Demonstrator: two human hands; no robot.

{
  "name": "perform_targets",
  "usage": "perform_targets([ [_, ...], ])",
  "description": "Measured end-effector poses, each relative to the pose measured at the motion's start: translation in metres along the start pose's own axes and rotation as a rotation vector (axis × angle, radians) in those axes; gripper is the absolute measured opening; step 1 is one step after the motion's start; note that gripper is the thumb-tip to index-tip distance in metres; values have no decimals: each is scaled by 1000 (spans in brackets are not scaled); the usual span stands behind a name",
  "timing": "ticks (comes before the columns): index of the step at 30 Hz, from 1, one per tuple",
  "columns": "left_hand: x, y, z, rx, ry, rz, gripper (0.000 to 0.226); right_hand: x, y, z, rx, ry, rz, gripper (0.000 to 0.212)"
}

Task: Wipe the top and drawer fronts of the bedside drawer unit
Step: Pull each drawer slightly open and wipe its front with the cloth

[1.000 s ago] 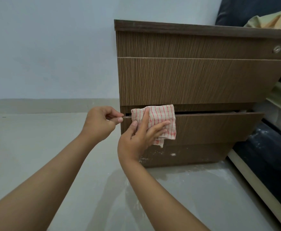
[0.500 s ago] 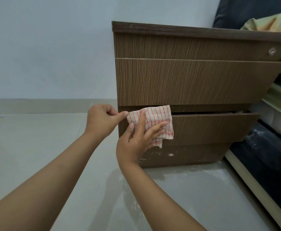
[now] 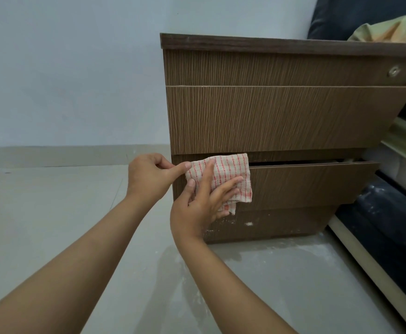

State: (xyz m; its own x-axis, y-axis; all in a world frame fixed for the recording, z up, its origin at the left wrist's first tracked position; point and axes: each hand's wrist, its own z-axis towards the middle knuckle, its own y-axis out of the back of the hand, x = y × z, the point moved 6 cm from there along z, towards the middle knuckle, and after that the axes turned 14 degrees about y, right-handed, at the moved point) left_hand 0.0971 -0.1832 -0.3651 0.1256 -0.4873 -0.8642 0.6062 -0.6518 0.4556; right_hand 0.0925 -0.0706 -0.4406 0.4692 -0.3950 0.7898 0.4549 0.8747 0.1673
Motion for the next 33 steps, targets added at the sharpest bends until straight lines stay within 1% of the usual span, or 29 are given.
perform_targets([
  [7,4,-2,0,-17,9,-15,36,-6,14,12,-73,-51,4,64],
  [10,4,-1,0,-20,6,-19,35,-4,18,21,-79,2,-43,64],
  [12,4,-1,-1,-22,10,-25,34,0,20,26,-53,123,-95,57],
  [14,4,-1,-1,-18,16,-32,34,2,23,30,-14,249,-125,45],
  [16,4,-1,-1,-13,16,-35,33,2,26,33,8,326,-137,36],
  [18,4,0,-2,-11,17,-35,33,1,32,35,0,377,-141,32],
  [20,4,0,-2,-10,21,-32,33,1,36,36,-16,401,-130,30],
  [26,6,0,-1,34,20,-51,31,4,43,39,-46,389,-40,25],
  [28,9,1,-2,79,20,-69,26,5,44,40,-41,391,-24,24],
  [31,13,3,-2,160,36,-106,8,5,43,40,-44,400,0,22],
  [33,15,4,-2,191,41,-104,7,4,43,40,-48,405,1,22],
])
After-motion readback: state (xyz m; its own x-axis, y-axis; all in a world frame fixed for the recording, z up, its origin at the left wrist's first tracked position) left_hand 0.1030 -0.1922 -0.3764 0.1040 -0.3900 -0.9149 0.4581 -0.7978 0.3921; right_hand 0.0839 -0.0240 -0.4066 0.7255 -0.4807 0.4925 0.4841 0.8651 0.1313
